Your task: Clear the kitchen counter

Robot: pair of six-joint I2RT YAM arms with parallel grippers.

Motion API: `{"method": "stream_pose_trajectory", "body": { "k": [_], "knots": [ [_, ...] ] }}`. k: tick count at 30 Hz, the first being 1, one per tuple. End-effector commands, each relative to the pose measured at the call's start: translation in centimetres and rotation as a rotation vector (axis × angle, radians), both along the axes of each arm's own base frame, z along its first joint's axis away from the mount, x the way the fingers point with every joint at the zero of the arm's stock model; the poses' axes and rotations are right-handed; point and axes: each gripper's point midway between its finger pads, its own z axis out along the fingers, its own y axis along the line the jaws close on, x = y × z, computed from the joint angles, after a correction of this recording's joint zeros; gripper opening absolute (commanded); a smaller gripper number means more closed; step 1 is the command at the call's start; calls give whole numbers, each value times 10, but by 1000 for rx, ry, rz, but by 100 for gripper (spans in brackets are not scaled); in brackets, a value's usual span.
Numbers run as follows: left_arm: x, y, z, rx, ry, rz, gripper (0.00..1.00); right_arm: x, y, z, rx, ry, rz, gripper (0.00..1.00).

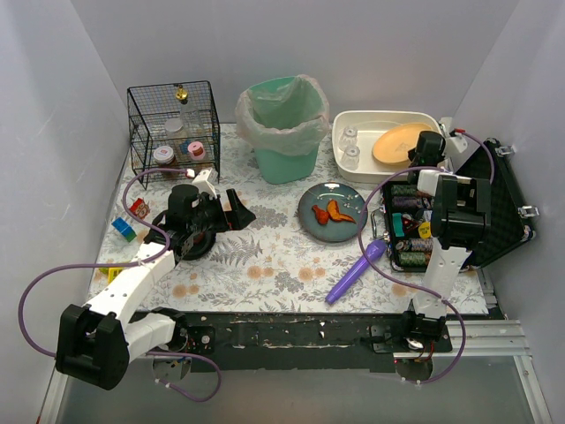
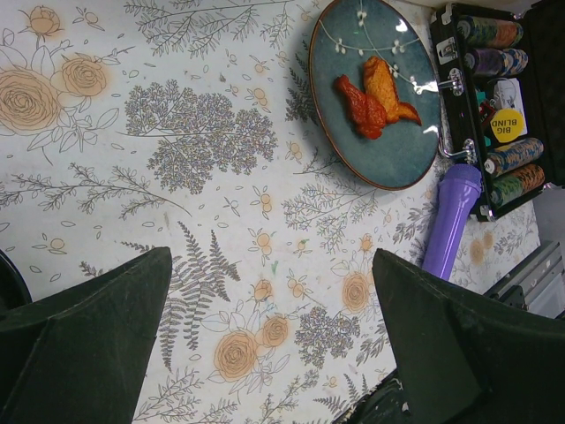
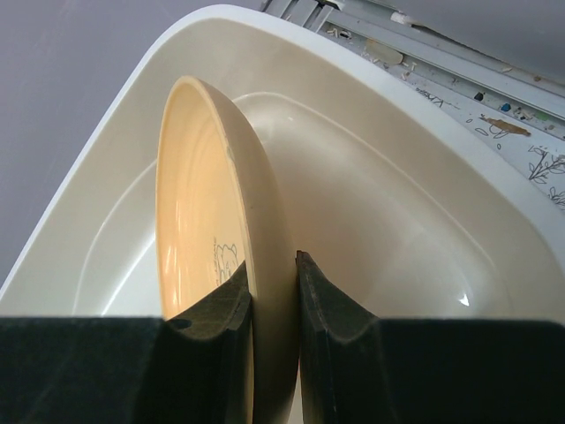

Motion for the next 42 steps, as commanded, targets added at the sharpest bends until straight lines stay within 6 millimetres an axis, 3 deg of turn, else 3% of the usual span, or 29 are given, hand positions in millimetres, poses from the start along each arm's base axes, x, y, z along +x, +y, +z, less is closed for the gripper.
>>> {"method": "stream_pose_trajectory", "body": {
  "k": [1,7,8,12,31,38,42],
  "knots": [
    [3,1,3,1,-20,-3,98,12,-9,19,7,-34,-28,29],
    [3,1,4,-1,-20,-4,98,11,-12,20,15,-23,-32,52],
    [3,0,3,-1,-17,-7,98,11,-12,19,17,-17,-29,60],
    [3,0,3,-1,-17,-7,98,9,-12,20,11,2,-21,70],
    [1,0,5,-7,-22,-6,98,-22,-42,52,-206,173,-93,79],
    [-1,1,6,-5,-20,-7,98,-37,-40,77,-237,164,-75,79],
    [-1,1,2,-5,-7,-9,98,-54,-24,101,-146,148,-36,78]
  ]
}}
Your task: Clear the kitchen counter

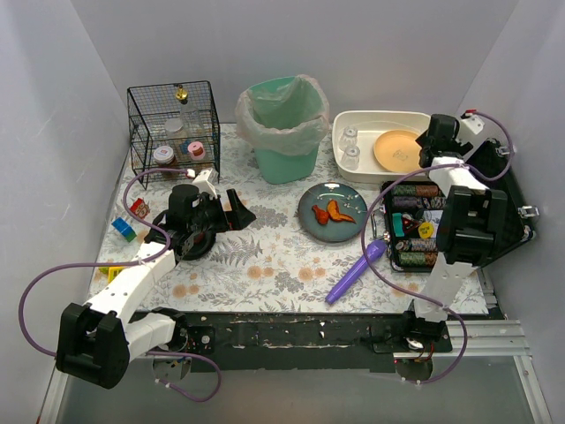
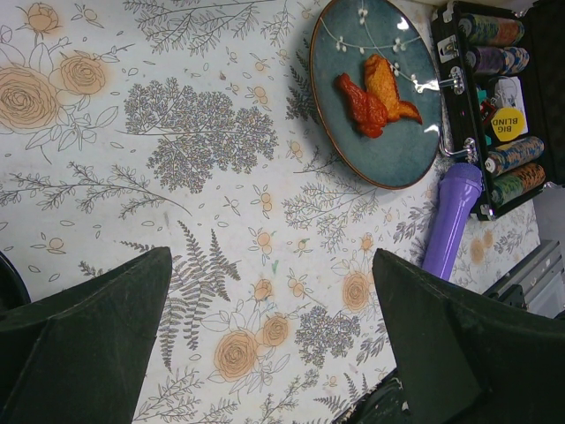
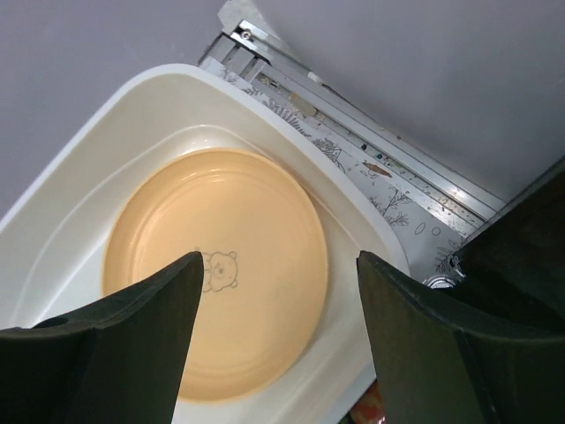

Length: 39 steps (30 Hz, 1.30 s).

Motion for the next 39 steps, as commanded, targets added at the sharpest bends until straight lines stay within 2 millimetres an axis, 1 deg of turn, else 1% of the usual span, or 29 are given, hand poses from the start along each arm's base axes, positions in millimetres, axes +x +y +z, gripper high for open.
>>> {"method": "stream_pose_trajectory", "body": {
  "k": [1,3,5,6,8,12,13,14,17,18,20,22,24,26,28,29,31,32,33,37,39],
  "knots": [
    [-1,0,4,-6,-10,-9,98,-26,13,54,85,-52,20,79],
    [0,0,2,-5,-3,-7,98,-34,33,65,144,-48,110,79],
    [0,-1,1,-7,3,-12,98,-44,54,66,180,-31,210,79],
    [0,-1,0,-9,6,-12,98,-47,63,66,157,-28,271,80],
    [0,-2,0,-10,12,-17,98,-60,68,60,85,24,313,82],
    [1,-3,-5,-12,40,-13,98,-101,48,60,-76,178,214,93],
    [1,-4,-4,-17,42,-10,98,-111,44,59,-96,213,187,96],
    [2,-4,-3,-23,46,-6,98,-119,41,58,-93,230,163,96],
    [4,-9,3,-52,59,-9,98,-132,51,49,-41,267,198,97],
    [7,-12,8,-65,59,-11,98,-137,56,45,-21,274,217,97],
    [11,-17,11,-89,81,-7,98,-145,65,39,15,262,247,95],
    [16,-22,10,-82,94,16,98,-151,79,34,75,233,297,93],
    [18,-32,7,-65,101,31,98,-156,96,33,114,189,381,91],
    [17,-47,5,-50,98,39,98,-163,107,30,132,140,441,88],
    [15,-63,-4,-48,113,44,98,-171,117,41,136,69,495,83],
    [16,-68,-9,-66,130,63,98,-174,120,46,142,42,511,79],
    [15,-76,-27,-101,185,79,98,-183,126,56,152,2,526,72],
    [21,-82,-27,-136,175,85,98,-187,128,60,155,-9,530,71],
    [23,-86,-36,-146,194,91,98,-191,130,65,157,-25,536,70],
    [33,-105,-56,-180,234,94,98,-208,139,81,168,-53,574,70],
    [40,-112,-67,-203,264,111,95,-215,144,86,181,-64,600,70]
  ]
}}
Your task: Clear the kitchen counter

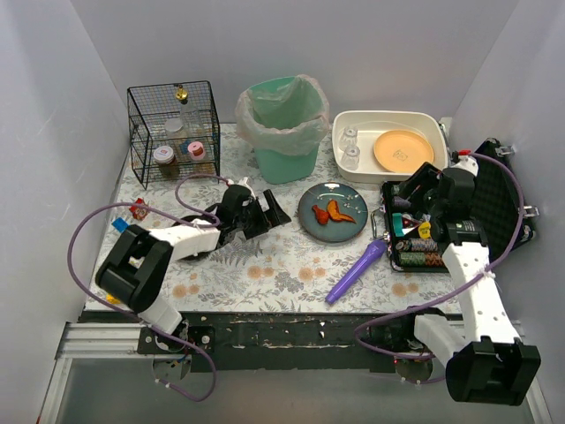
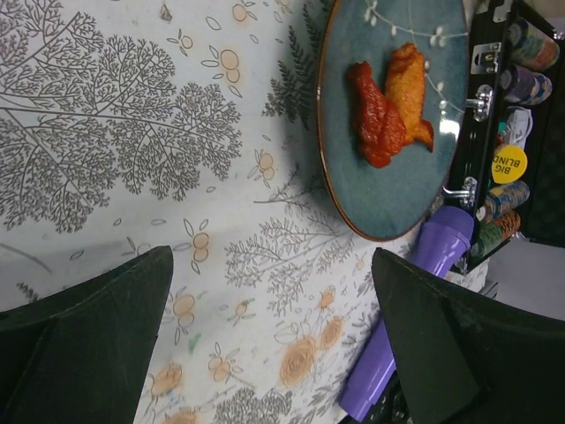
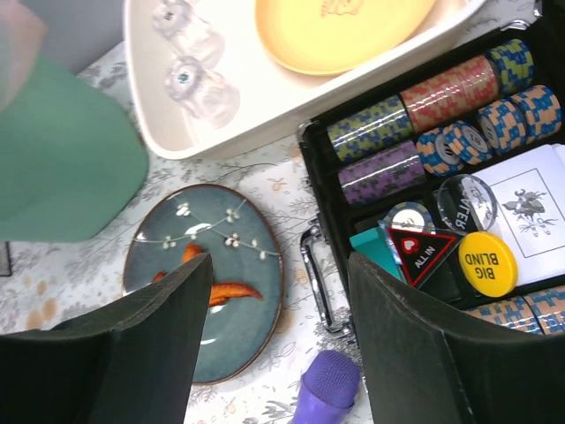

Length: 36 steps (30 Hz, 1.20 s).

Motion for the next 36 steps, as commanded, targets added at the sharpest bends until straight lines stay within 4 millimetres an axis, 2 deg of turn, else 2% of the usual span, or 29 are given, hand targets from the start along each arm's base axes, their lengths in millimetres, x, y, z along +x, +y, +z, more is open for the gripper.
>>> {"method": "stream_pose_trajectory", "body": {
  "k": [1,5,7,10,14,16,21,29,32,36],
  "knots": [
    [23,-22,4,-111,-12,62,93,-10,16,23,47,-61,69,70],
    [30,-38,-10,-136,23,67,88,-19,12,30,-5,-60,81,70],
    [34,-44,-13,-136,21,69,87,-22,10,29,-34,-46,91,74],
    [37,-49,-16,-135,23,68,87,-25,1,22,-35,-28,27,96],
    [39,-51,-23,-123,30,75,87,-25,-2,14,-30,5,-3,96],
    [39,-53,-28,-118,39,80,86,-22,3,10,-7,18,21,96],
    [40,-60,-38,-102,61,119,82,-19,11,3,48,32,34,86],
    [48,-68,-48,-89,71,184,70,-27,13,16,49,-51,47,65],
    [50,-75,-48,-89,72,185,71,-30,14,10,75,5,31,57],
    [56,-74,-55,-61,59,224,66,-31,21,0,113,67,45,52]
  ]
}}
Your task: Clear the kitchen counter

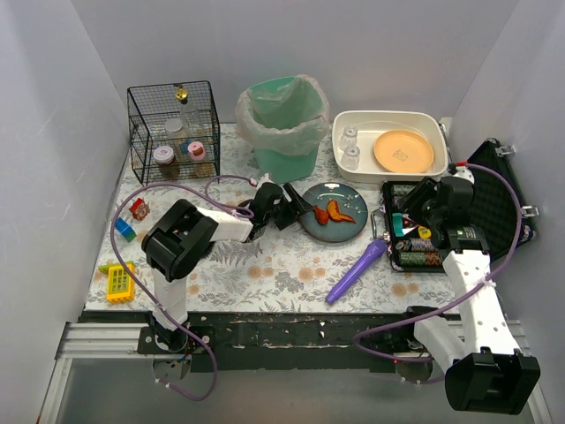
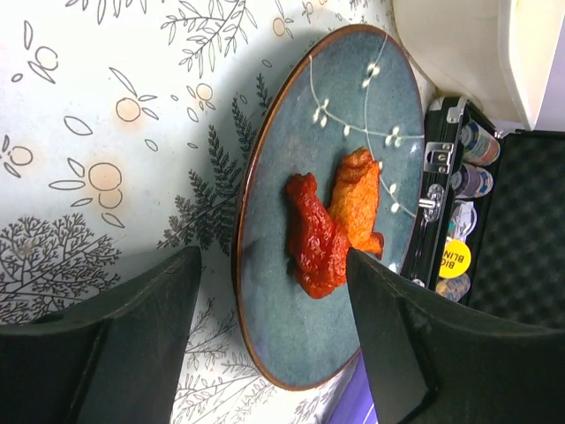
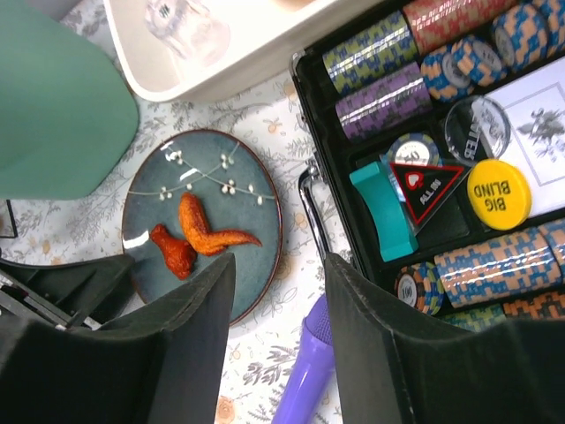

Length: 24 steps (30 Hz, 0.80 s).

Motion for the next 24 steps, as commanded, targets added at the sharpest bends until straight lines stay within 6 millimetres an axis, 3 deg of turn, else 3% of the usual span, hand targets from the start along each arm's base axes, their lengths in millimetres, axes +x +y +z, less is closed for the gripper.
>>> {"method": "stream_pose_trajectory", "body": {
  "k": [1,6,10,24],
  "knots": [
    [2,7,-22,79,31,55,64,2,8,6,51,20,11,51],
    [2,10,-29,103,30,61,49,-1,22,7,113,12,58,47],
    [1,13,-35,122,26,73,38,-2,22,5,118,4,54,44],
    [3,10,-53,179,0,61,28,-9,22,-11,129,35,45,39]
  ]
}}
